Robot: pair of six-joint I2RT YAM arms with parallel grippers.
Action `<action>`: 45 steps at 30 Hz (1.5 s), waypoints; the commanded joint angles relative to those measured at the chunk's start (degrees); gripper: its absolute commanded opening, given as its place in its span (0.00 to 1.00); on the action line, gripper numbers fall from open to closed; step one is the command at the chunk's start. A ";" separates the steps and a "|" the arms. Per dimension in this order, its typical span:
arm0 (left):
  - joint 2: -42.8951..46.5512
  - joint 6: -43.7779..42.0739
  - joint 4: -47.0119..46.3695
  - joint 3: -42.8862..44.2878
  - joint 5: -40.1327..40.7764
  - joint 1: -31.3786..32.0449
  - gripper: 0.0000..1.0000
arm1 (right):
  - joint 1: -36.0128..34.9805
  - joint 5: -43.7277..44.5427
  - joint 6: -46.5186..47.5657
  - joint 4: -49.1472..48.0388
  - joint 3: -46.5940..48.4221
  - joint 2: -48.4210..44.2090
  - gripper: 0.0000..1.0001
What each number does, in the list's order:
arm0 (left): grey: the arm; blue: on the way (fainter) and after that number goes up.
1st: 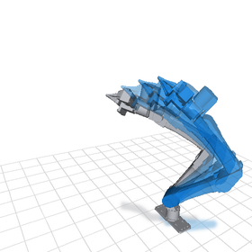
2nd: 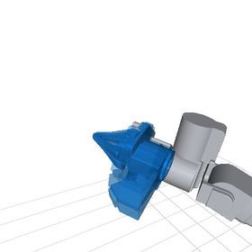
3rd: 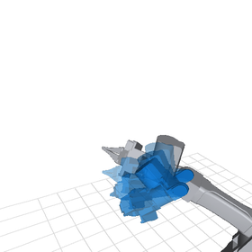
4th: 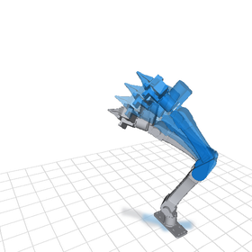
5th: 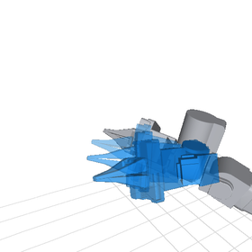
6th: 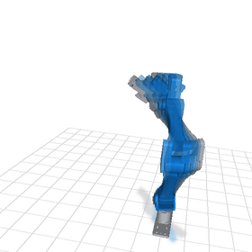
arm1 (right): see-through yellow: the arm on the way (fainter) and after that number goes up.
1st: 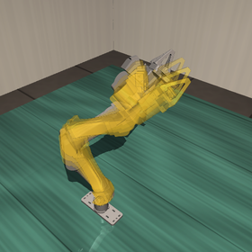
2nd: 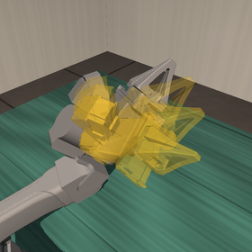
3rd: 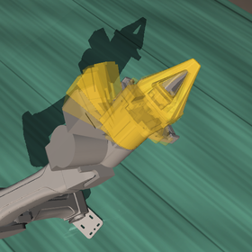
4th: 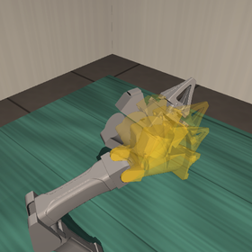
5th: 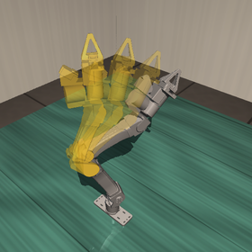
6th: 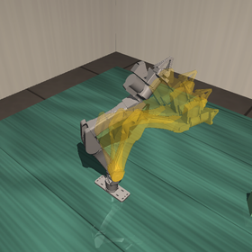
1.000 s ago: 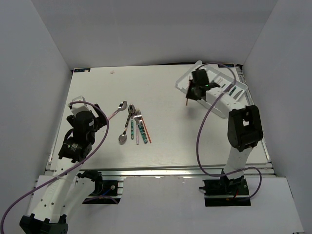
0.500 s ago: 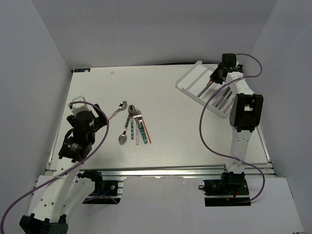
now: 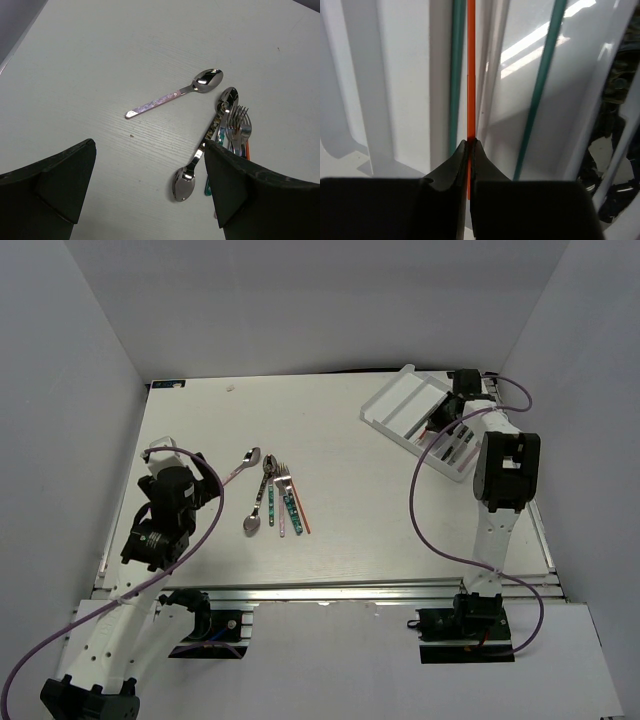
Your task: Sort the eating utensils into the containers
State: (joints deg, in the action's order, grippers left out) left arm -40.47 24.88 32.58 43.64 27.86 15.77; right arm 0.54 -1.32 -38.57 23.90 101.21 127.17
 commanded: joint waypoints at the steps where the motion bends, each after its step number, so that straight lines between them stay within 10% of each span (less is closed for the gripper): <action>1: 0.04 -0.27 0.03 0.22 -0.08 0.23 0.98 | 1.57 -0.61 -1.07 -1.84 -0.31 -3.16 0.00; 9: -4.60 1.56 0.21 2.06 -5.41 0.23 0.98 | 1.93 -0.70 -0.28 0.00 0.74 -4.56 0.49; 18: -17.79 14.74 -4.72 5.75 -4.08 11.19 0.96 | -2.27 -1.49 6.92 1.41 -3.81 -19.47 0.51; 29: -46.51 26.52 -5.52 22.10 5.10 29.49 0.62 | -14.60 -1.66 11.85 -12.12 -47.31 -43.83 0.54; 45: -59.47 37.69 -3.83 20.79 6.25 35.82 0.46 | -15.65 -0.79 15.63 -9.93 -56.03 -54.84 0.54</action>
State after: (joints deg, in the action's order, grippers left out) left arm -101.06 59.86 29.78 66.15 33.65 51.59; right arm -14.87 -2.92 -24.58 14.87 45.91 74.15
